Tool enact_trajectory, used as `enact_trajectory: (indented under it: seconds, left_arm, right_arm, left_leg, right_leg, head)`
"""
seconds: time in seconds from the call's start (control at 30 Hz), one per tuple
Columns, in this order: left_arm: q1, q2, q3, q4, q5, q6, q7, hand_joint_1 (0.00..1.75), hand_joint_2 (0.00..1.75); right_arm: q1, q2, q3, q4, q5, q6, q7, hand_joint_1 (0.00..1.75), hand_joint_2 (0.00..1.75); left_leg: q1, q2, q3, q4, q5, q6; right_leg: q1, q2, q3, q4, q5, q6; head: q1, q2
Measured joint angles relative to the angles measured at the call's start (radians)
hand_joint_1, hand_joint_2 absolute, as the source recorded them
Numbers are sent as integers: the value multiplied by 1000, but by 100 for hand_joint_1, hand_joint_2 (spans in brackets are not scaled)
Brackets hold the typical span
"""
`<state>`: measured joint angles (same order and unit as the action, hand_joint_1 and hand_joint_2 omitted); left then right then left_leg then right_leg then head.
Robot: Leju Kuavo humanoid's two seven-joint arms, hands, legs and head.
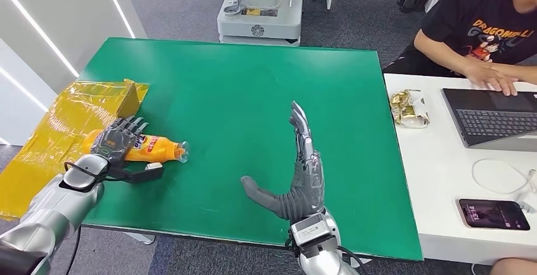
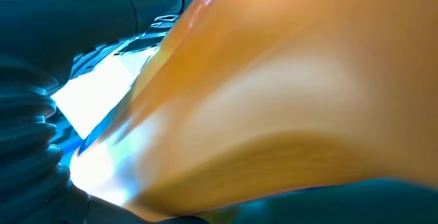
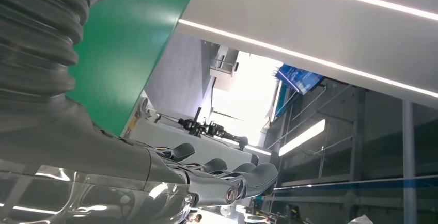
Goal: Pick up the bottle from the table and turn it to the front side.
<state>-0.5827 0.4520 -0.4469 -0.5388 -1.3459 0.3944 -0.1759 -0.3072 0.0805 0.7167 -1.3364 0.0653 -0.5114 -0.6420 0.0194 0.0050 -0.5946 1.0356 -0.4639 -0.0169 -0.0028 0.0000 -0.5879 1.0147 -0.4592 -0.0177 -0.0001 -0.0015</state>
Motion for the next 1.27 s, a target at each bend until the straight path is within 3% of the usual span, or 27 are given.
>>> enact_trajectory:
  seconds: [0.27,0.53,0.7,0.83,0.97,1.17,1.27]
  left_arm:
    - [135,63,65,-165,-5,-9,9,0,175]
    - [355,118,169,-486,-15,-51,17,0,175]
    - [511,117,255,-706,-12,-29,1,0,175]
    - [587,92,303,-849,65,45,-60,0,175]
    - [602,39,314,-956,236,123,-157,0,175]
    - [556,-94,303,-1021,796,92,-354,0,175]
    - [535,-153,281,-1022,947,73,-400,0,175]
  right_arm:
    - [6,0,-1,-3,7,-3,2,0,175]
    - [43,-1,-19,-43,53,-20,28,0,175]
    - [75,-3,-43,-78,80,-21,45,0,175]
    - [96,-5,-55,-106,103,-17,56,0,175]
    - [114,-7,-63,-131,120,-14,67,0,175]
    - [131,-7,-67,-146,140,-1,70,0,175]
    - [140,-7,-67,-150,150,-1,65,0,175]
  left_leg:
    - [0,1,0,0,0,0]
    - [0,1,-1,0,-1,0]
    - [0,1,-1,0,-1,0]
    - [0,0,-2,0,-1,0]
    - [0,-1,-2,0,-1,0]
    - [0,-2,-1,1,-1,0]
    - [0,-1,-1,1,-1,0]
  right_leg:
    - [0,1,-1,0,0,0]
    - [0,2,-1,-1,0,0]
    - [0,1,-2,-1,-1,0]
    - [0,1,-2,-2,-1,0]
    - [0,-1,-1,-2,-1,0]
    - [0,-1,-1,-2,0,0]
    - [0,-1,0,-2,0,0]
  head:
    - [0,0]
    - [0,0]
    - [0,0]
    - [0,0]
    - [0,0]
    - [0,0]
    - [0,0]
